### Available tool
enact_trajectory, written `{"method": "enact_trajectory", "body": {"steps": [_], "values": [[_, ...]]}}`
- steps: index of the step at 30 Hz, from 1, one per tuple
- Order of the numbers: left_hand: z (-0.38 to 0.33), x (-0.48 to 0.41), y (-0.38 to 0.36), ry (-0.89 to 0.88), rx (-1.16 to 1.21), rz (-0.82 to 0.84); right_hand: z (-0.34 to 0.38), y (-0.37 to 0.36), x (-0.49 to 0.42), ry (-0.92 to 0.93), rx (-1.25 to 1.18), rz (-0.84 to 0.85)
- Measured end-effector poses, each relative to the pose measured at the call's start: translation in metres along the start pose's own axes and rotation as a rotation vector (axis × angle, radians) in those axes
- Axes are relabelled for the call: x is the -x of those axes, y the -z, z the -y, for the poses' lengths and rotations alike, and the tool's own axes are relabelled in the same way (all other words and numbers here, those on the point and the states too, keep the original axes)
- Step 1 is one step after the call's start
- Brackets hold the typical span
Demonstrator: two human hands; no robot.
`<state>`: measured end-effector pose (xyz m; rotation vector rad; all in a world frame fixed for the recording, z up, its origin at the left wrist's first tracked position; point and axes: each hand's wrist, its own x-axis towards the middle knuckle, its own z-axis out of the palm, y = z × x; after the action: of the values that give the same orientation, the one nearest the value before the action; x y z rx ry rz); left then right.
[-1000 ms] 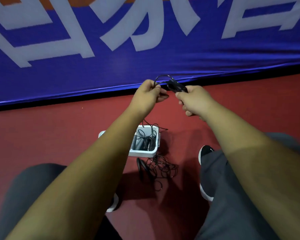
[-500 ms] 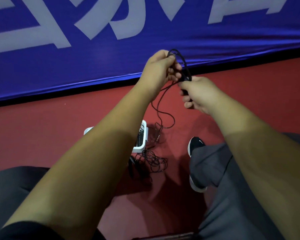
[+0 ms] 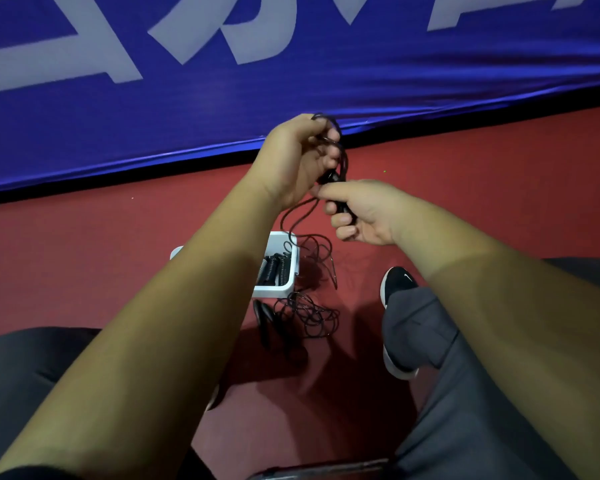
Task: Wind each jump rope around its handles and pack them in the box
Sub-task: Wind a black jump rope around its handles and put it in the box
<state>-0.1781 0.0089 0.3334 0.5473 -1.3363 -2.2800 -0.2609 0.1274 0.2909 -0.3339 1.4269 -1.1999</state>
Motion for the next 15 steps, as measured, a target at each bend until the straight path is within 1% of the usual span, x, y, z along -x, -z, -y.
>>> {"method": "enact_trajectory", "body": {"steps": [3,4,6,7,8,10,11,15], "values": [[0.010,0.000,0.020,0.034,-0.220,-0.045,-0.006,0.007,-0.013,-0.044,0.152,-0.213],[0.017,-0.002,0.029,0.067,-0.295,-0.073,-0.006,0.012,-0.016,-0.063,0.274,-0.301],[0.036,-0.003,0.051,0.162,-0.418,-0.142,-0.009,0.023,-0.022,-0.107,0.679,-0.469],[0.049,-0.004,0.063,0.215,-0.465,-0.187,-0.011,0.029,-0.024,-0.122,0.853,-0.527],[0.065,-0.005,0.076,0.272,-0.514,-0.233,-0.015,0.034,-0.028,-0.129,0.945,-0.564],[0.099,-0.004,0.103,0.392,-0.619,-0.301,-0.025,0.041,-0.040,-0.141,1.003,-0.589],[0.117,-0.003,0.116,0.452,-0.689,-0.307,-0.030,0.044,-0.048,-0.141,1.010,-0.596],[0.178,0.004,0.158,0.699,-1.066,-0.212,-0.049,0.045,-0.089,-0.089,0.925,-0.589]]}}
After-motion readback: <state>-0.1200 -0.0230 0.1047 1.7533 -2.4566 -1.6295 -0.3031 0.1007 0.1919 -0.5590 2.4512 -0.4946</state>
